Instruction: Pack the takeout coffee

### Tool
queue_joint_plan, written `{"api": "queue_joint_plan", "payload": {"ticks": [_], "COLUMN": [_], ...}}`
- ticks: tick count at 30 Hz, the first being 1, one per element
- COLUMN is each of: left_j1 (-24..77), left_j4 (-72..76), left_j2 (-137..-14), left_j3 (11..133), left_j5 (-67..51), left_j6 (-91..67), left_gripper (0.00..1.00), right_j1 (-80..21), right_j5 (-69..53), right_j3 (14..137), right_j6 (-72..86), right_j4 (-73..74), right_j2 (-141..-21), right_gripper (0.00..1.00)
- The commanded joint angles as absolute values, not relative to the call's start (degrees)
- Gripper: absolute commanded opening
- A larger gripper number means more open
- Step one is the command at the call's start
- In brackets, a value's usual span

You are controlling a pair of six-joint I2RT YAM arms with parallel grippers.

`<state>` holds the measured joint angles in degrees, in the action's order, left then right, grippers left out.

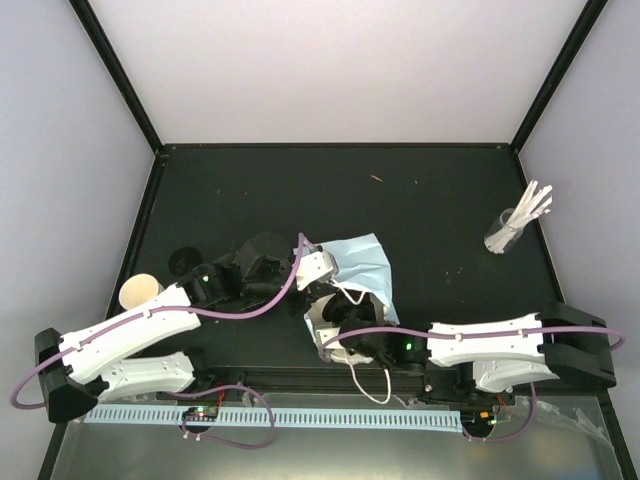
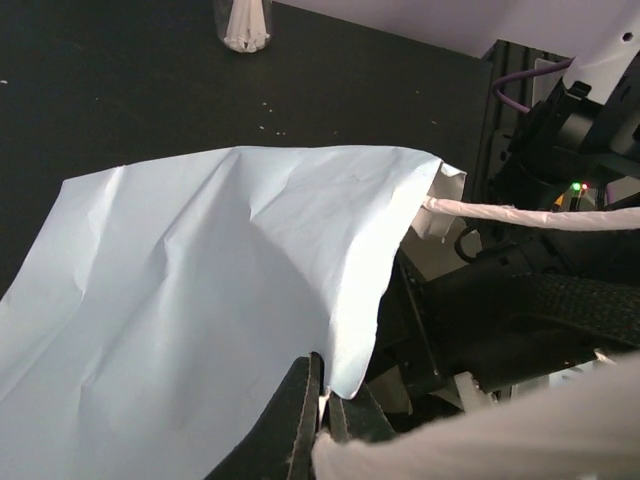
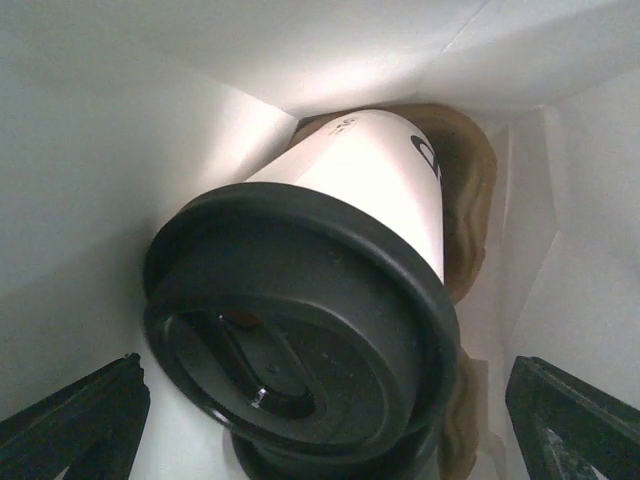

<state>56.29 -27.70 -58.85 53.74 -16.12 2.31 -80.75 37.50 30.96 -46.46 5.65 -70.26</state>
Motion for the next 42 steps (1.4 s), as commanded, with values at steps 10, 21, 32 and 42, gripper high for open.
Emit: {"api": "queue_joint_plan", "payload": {"ticks": [10,21,32,42], "left_j1": [56.51,56.51,56.61,56.6], "left_j4": [-25.4,-25.77,-25.72,-26.15], "left_j2": [-56.0,-56.13,-56.5,-56.33], "left_j3": [52.75,52.65,52.65,52.75], "left_j5": [-20.07,-21.38,-22.49,-22.5], "left_j6": [2.02,1.45,0.88,0.99], "left_gripper": [0.02,0.03,0.04,0.04], "right_j1": [-79.14,-78.33,-77.69,-77.66], "right_j5": [34.19,27.35,29.39,27.1], "right_j3": [36.33,39.44,38.43,36.74], "right_j6": [-43.65,-36.54,-39.53,-45.06], "right_j4": [7.36,11.75,8.67,6.67], "right_j2": [-69.09,-67.26,-67.64,-68.99], "right_gripper": [0.85,0.78,0.6,0.69]}}
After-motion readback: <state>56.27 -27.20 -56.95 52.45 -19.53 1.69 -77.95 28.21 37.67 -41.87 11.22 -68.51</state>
